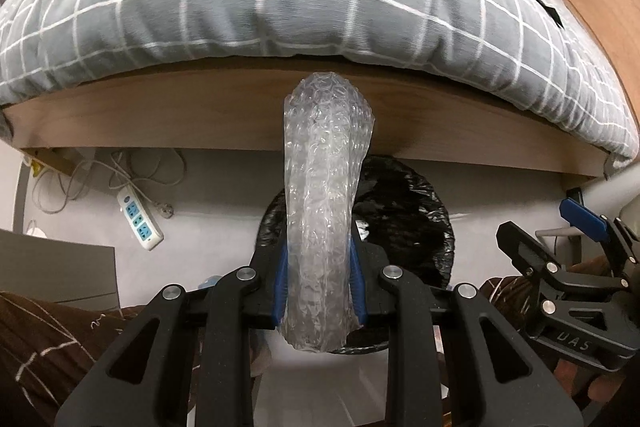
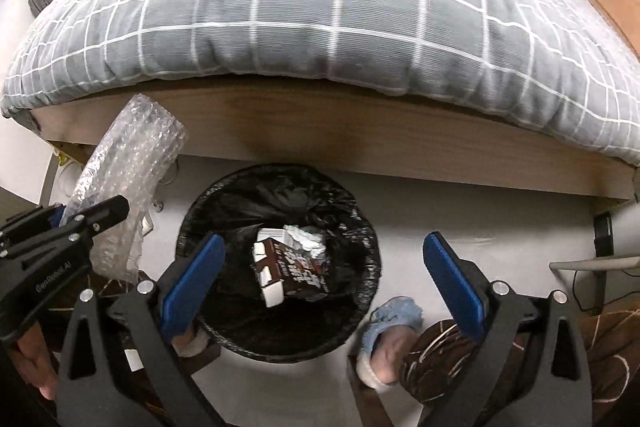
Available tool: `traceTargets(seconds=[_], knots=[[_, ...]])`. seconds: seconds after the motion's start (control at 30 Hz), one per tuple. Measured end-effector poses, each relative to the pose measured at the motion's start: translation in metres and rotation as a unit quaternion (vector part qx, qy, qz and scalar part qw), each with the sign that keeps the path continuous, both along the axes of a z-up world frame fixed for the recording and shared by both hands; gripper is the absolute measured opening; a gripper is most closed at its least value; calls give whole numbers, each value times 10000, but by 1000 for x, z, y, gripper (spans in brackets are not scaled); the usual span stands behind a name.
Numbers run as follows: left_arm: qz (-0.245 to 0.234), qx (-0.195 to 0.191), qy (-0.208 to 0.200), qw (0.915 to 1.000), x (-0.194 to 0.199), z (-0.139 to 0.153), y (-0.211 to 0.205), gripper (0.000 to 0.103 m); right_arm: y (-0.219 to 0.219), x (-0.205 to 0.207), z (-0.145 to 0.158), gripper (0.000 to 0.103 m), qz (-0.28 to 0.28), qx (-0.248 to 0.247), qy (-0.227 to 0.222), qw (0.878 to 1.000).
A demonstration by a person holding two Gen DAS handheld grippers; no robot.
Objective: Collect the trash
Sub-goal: 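Open the right tool over the bin while the left tool releases the bubble-wrap bag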
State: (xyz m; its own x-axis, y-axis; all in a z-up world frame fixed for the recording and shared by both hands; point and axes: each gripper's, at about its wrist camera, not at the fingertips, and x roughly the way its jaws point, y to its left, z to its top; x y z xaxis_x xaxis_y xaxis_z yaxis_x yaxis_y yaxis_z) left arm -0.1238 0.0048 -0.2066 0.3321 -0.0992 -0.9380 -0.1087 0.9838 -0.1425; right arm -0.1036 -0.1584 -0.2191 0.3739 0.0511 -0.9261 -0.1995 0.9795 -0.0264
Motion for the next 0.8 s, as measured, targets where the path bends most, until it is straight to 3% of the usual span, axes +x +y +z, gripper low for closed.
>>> traceTargets(seconds=[0.4,0.6,0.8], knots=[[-468,-41,-92,9989,10,3,-44,24,-54,5,9,95,-471,-110,-244,9985],[-585,-43,-123,9982,10,3,-55,27,-61,7,12,95,-541,-91,-287,9981],[-481,41,-274,9985,8,8,-54,55,-56,6,19,95,-455,-125,-373,9982]])
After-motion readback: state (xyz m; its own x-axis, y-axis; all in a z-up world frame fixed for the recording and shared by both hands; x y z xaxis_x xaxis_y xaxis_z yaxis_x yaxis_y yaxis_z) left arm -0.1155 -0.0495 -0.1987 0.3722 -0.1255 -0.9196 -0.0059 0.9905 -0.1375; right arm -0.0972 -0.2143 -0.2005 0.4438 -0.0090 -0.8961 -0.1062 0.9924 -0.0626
